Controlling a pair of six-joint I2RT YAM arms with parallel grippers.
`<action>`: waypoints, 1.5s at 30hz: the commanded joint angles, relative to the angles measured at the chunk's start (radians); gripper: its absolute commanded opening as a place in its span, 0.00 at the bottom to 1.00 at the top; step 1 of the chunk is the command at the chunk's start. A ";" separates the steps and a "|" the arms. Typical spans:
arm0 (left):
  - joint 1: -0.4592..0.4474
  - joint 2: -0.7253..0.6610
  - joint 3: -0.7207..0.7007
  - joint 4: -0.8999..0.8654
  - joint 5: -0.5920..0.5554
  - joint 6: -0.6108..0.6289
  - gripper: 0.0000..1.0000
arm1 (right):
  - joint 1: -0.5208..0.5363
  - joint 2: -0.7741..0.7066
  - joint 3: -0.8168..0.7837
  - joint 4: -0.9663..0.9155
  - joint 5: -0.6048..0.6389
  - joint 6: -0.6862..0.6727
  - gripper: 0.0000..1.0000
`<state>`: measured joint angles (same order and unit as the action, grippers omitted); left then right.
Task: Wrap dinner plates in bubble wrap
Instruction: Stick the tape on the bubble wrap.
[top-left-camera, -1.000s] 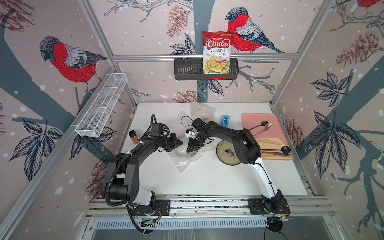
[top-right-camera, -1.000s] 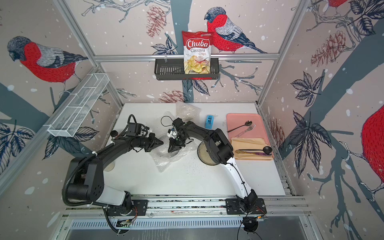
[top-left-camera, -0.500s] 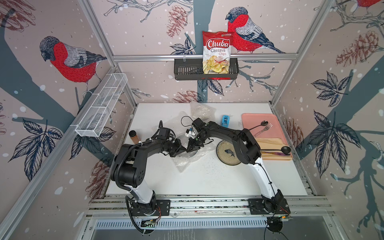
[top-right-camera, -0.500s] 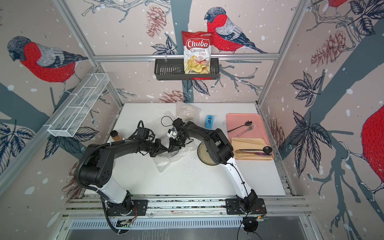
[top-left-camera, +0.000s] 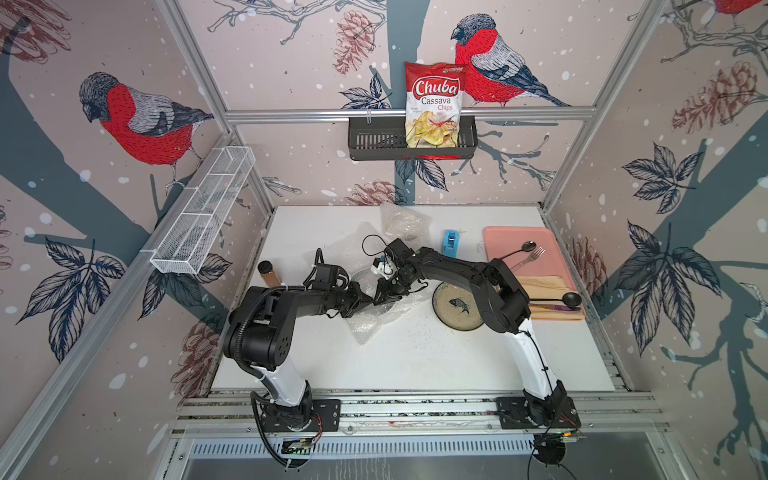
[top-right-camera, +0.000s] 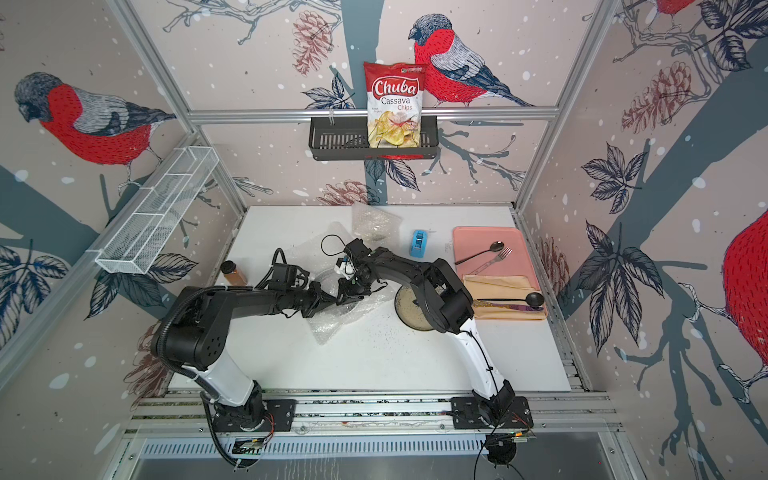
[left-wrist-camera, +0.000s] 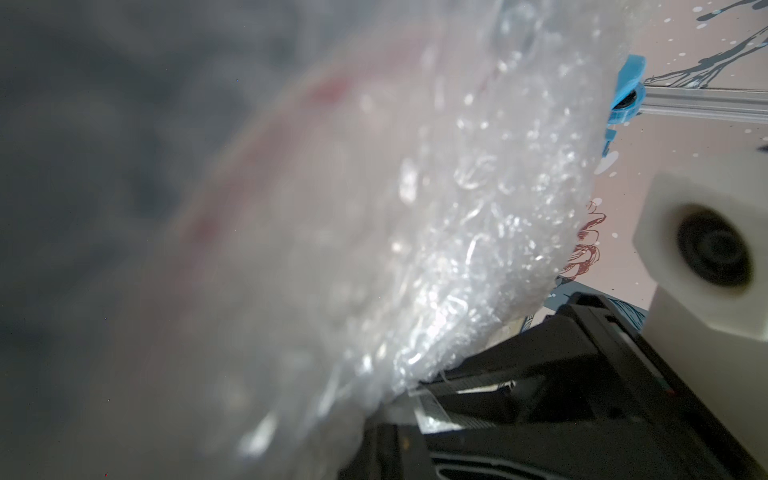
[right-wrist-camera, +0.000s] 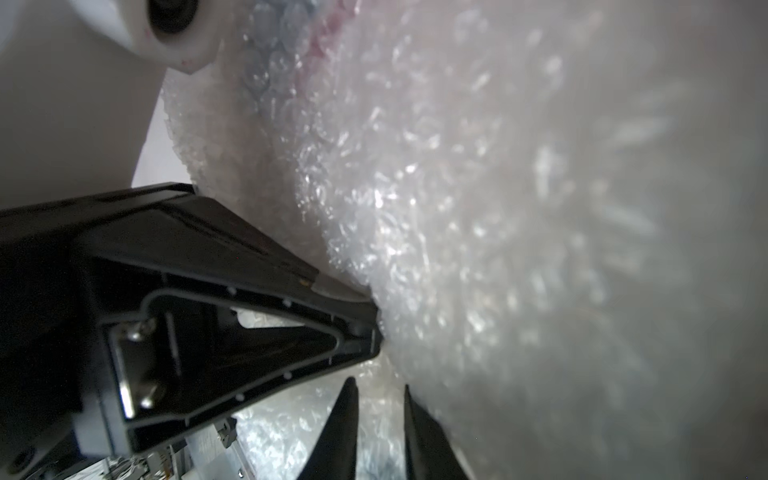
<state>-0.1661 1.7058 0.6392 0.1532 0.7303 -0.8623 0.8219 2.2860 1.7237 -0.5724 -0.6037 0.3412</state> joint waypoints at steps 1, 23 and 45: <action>0.012 0.021 -0.027 -0.143 -0.137 -0.004 0.00 | 0.009 -0.034 -0.037 -0.089 0.195 0.008 0.27; 0.007 0.009 -0.067 -0.096 -0.108 -0.023 0.00 | 0.054 -0.057 0.030 0.080 0.182 0.100 0.17; 0.008 0.010 -0.076 -0.102 -0.107 -0.015 0.00 | 0.137 -0.200 -0.202 -0.056 0.601 -0.036 0.04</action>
<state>-0.1581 1.7008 0.5774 0.2607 0.7605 -0.8825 0.9596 2.1178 1.5333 -0.4637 -0.1326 0.3351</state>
